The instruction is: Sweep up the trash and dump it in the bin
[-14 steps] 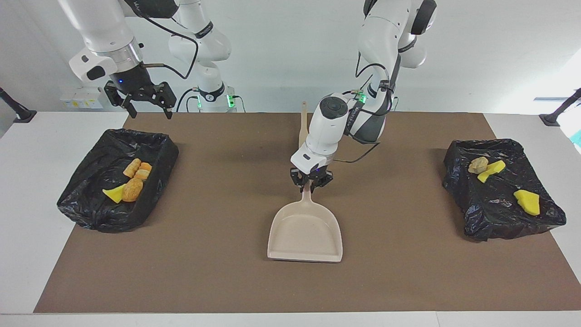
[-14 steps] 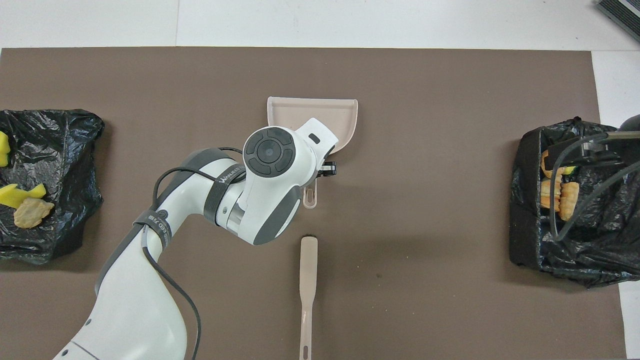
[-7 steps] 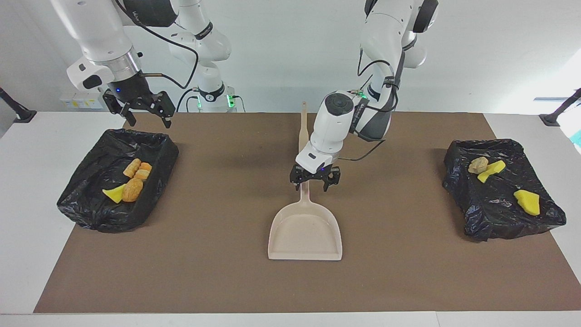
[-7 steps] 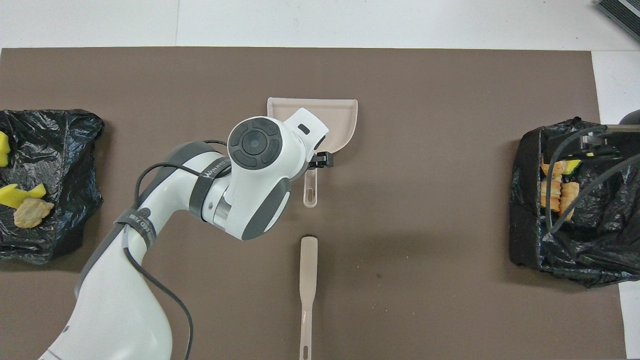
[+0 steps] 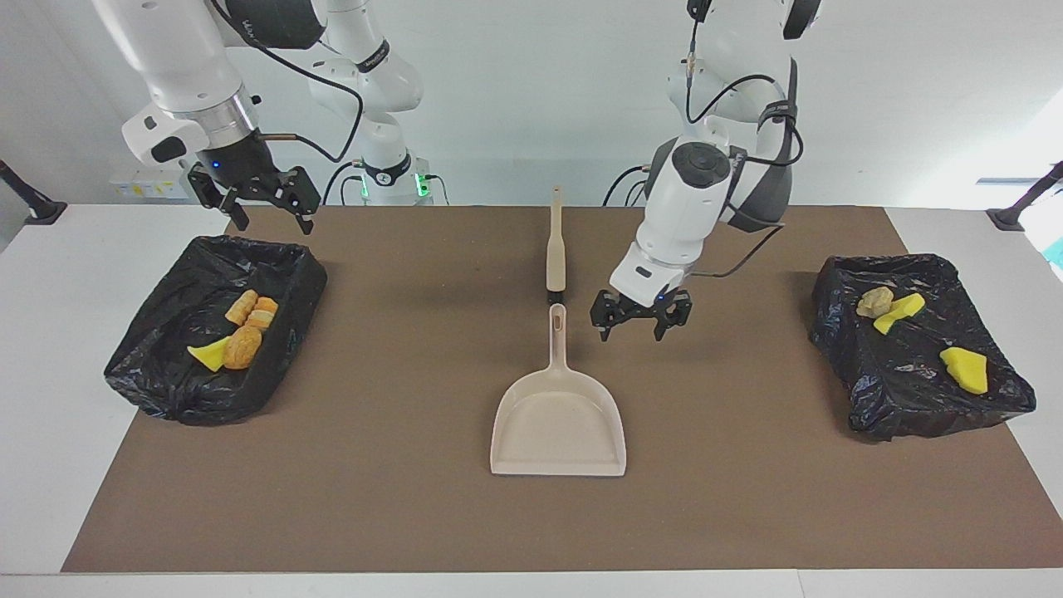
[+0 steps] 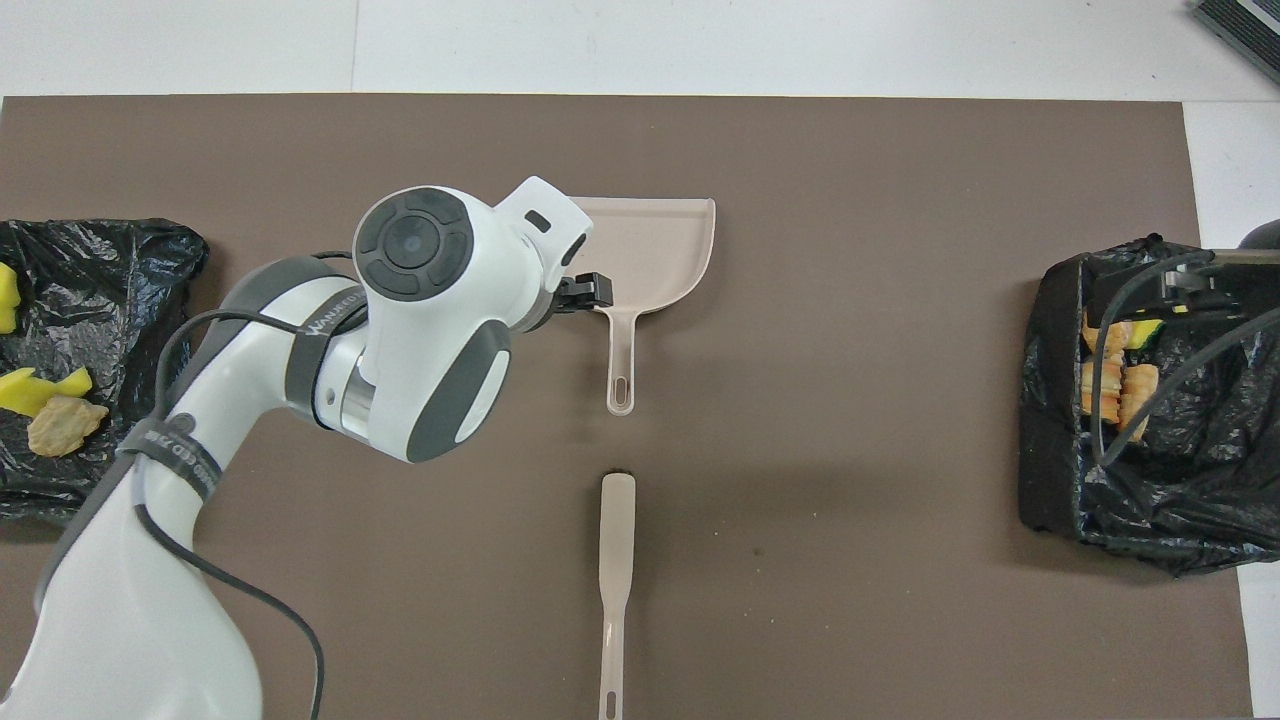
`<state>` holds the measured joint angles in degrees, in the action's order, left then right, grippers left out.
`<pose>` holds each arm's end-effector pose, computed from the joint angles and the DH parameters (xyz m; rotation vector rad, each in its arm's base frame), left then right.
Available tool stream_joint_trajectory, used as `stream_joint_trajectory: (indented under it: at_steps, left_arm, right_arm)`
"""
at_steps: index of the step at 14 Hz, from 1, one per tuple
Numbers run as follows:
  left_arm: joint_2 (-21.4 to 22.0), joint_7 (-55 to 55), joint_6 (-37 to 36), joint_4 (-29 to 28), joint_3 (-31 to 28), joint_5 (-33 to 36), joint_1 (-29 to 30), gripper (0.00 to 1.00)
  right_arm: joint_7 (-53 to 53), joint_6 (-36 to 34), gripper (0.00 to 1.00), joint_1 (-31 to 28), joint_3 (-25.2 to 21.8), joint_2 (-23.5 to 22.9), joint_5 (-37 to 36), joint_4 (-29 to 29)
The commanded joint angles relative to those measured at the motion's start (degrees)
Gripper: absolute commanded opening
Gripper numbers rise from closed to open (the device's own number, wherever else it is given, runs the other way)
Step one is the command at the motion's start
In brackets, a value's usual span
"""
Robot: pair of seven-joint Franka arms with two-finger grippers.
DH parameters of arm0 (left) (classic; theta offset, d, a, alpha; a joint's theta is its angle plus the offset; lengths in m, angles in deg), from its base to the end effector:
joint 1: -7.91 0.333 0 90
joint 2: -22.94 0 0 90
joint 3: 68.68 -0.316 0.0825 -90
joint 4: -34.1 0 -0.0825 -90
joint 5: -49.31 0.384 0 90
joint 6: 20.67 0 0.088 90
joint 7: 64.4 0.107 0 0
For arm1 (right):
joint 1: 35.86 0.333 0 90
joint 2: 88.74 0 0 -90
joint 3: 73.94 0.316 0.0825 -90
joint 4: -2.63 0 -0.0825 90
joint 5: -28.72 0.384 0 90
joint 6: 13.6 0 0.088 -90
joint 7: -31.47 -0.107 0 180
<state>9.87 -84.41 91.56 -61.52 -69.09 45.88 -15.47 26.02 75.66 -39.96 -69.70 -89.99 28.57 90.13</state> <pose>0.5843 -0.2523 0.4760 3.0674 -0.0475 0.0576 0.5604 0.0006 0.6318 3.1376 -0.1456 0.0141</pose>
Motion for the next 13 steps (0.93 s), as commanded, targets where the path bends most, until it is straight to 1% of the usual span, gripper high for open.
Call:
stream_joint_trajectory:
  at_steps: [1,3,6,8,12,13]
  left_arm:
    - [5.76,7.76,-6.91,-1.32,0.32,0.17,5.07,1.00]
    - [8.58,13.48,-11.05,-1.24,0.32,0.17,8.76,1.00]
    - [11.22,15.70,-15.53,-1.06,0.24,0.17,12.81,1.00]
    - [12.80,17.71,-16.78,-0.79,0.24,0.17,14.66,1.00]
    - [15.97,28.33,-19.58,-1.06,0.24,0.17,20.98,1.00]
    - [16.06,29.49,-19.76,-0.71,0.15,0.17,21.87,1.00]
  right_arm:
    - [-1.32,0.21,1.00,-0.21,0.25,0.02,0.33,-0.39]
    - [-1.23,0.21,1.00,-0.21,0.25,0.02,0.33,-0.31]
    - [-1.23,0.21,1.00,-0.21,0.25,0.02,0.33,-0.31]
    - [-1.15,0.21,1.00,-0.21,0.25,0.02,0.33,-0.31]
    - [-1.23,0.21,1.00,-0.30,0.25,0.02,0.33,-0.39]
    - [-1.15,0.21,1.00,-0.30,0.25,0.02,0.33,-0.31]
